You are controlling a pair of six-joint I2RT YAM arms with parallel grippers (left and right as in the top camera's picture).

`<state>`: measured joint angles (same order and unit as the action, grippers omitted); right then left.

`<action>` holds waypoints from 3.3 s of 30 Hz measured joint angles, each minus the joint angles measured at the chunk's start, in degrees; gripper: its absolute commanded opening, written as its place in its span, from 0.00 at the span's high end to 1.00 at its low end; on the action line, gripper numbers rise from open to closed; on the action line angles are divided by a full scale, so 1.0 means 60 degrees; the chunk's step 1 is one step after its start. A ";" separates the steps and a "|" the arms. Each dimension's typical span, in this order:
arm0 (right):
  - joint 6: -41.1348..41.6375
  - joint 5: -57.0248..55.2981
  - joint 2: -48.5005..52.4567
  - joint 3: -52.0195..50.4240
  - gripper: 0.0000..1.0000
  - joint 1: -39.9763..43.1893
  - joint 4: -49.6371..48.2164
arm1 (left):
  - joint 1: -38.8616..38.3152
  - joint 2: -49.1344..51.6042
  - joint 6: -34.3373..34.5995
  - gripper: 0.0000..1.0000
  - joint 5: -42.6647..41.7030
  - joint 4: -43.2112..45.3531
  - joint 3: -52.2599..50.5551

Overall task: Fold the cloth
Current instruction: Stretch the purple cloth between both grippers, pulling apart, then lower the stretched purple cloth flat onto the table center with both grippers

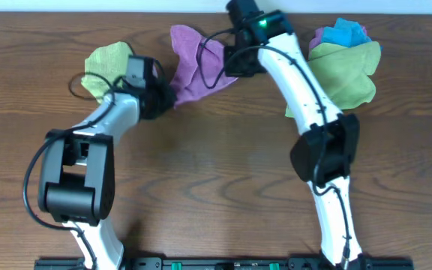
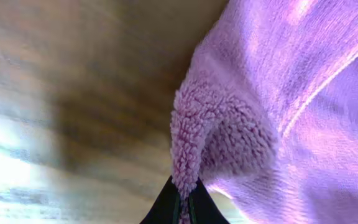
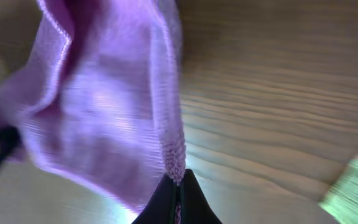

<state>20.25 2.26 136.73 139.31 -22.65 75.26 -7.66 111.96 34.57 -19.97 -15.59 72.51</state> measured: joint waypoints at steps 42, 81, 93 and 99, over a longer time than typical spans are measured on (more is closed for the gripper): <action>-0.0087 -0.1002 -0.2787 0.0022 0.99 0.0022 -0.1104 | 0.0270 -0.2164 0.0525 0.94 0.0900 -0.2790 0.3756; -0.0973 -0.0364 -0.1286 -0.0007 0.99 0.0244 0.1115 | 0.0259 -0.0215 -0.1246 0.94 0.0313 -0.5679 0.3872; -0.0973 -0.0015 -0.1315 -0.0007 0.99 -0.0025 0.2692 | 0.0262 -0.0812 -0.1330 0.94 0.0331 -0.7603 0.3872; -0.0973 0.0073 -0.1647 -0.0007 0.99 -0.0138 0.3333 | 0.0237 -0.1213 -0.1260 0.94 0.0313 -0.8164 0.3872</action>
<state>14.41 2.70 126.85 139.26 -23.49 95.26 -6.24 104.68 27.00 -18.09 -64.58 95.74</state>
